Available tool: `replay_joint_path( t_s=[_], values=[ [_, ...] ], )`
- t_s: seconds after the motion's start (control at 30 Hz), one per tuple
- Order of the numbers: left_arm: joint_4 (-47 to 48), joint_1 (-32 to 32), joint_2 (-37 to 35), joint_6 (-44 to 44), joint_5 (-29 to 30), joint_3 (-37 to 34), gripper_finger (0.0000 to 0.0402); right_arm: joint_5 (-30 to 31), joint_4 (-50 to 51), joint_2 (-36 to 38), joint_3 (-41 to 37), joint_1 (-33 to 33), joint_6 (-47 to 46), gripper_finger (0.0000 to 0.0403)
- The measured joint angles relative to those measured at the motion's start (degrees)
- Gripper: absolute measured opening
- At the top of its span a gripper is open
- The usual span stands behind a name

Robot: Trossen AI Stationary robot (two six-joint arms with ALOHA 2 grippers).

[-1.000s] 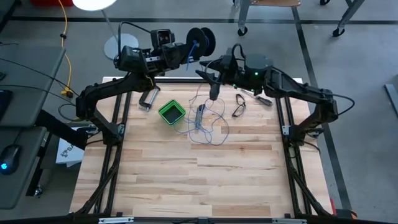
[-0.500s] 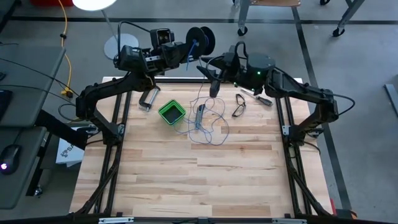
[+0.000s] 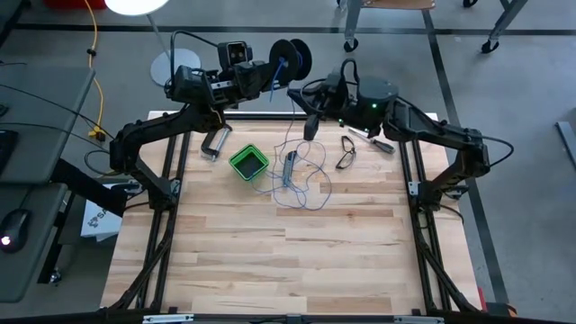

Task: Coil cords
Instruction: Coil the blue wire onto the spool

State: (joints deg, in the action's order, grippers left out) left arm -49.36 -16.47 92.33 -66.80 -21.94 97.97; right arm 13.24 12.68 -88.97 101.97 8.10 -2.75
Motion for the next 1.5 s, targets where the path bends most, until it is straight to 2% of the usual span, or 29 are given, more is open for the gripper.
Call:
replay_joint_path(
  t_s=[0.37, 0.67, 0.9, 1.03, 1.2, 1.37, 1.5],
  values=[
    [0.47, -3.6, 0.0, 4.86, 0.79, 0.0, 0.0, -3.41, 1.97, 2.55, 0.0, -2.48, -0.81, 0.0],
    [9.82, -7.45, 0.09, 7.99, 0.75, 0.0, 0.0, -4.28, 3.57, 5.42, 0.0, -5.68, 0.24, 0.0],
    [11.33, -9.95, -1.87, 5.01, -3.81, 0.0, 0.0, -1.23, 9.88, 8.86, 0.0, -6.71, 1.63, 0.0],
    [17.64, -10.64, -4.36, 5.42, -6.01, 0.02, 0.0, -1.21, 10.37, 11.14, 0.0, -6.73, 1.69, 0.0],
    [31.2, -10.69, -7.88, 9.97, -7.4, 0.02, 0.0, -1.1, 10.68, 13.44, 0.0, -6.73, 1.73, 0.0],
    [40.5, -10.85, -11.17, 16.8, -5.74, 0.02, 0.0, -0.5, 10.57, 15.13, 0.04, -6.73, 3.2, 0.0],
    [46.22, -11.06, -12.72, 17.69, -5.78, 0.02, 0.0, 0.49, 10.57, 15.64, 0.02, -6.71, 4.2, 0.0]
  ],
)
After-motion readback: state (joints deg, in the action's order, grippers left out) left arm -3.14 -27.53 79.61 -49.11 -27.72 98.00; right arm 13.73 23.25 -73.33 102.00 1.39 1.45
